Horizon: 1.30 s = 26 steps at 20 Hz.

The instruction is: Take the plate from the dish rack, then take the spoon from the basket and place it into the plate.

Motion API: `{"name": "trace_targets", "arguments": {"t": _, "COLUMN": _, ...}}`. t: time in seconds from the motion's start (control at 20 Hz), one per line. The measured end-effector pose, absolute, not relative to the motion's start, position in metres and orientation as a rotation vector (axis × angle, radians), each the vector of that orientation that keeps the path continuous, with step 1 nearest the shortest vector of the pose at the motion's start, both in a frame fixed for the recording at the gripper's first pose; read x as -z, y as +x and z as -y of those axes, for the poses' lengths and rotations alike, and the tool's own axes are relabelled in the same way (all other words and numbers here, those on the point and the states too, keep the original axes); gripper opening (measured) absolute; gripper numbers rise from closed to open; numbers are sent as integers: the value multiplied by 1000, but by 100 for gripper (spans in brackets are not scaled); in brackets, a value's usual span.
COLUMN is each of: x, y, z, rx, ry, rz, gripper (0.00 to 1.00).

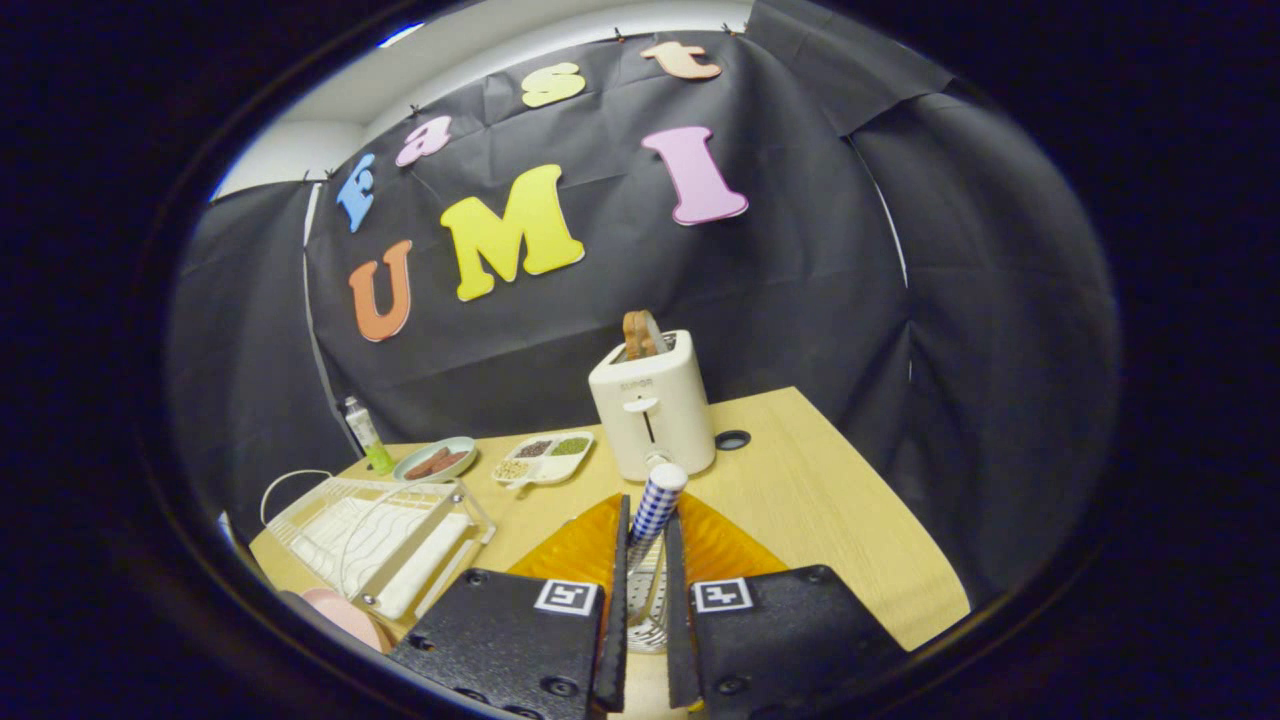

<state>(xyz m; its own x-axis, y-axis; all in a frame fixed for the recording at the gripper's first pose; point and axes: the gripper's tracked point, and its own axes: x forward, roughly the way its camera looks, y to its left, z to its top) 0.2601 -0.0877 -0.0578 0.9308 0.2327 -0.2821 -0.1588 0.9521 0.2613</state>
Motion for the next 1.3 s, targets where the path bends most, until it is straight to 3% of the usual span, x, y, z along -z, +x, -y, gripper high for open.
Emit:
{"name": "trace_targets", "arguments": {"t": 0.3, "x": 47, "y": 253, "z": 75, "rx": -165, "ry": 277, "rz": -318, "gripper": 9}}
{"name": "trace_targets", "arguments": {"t": 0.7, "x": -22, "y": 225, "z": 91, "rx": -15, "ry": 247, "rz": -210, "gripper": 8}}
{"name": "trace_targets", "arguments": {"t": 0.95, "x": -64, "y": 163, "z": 50, "rx": -46, "ry": 207, "rz": -150, "gripper": 8}}
{"name": "trace_targets", "arguments": {"t": 1.3, "x": -55, "y": 76, "z": -67, "rx": -141, "ry": 161, "rz": -149, "gripper": 8}}
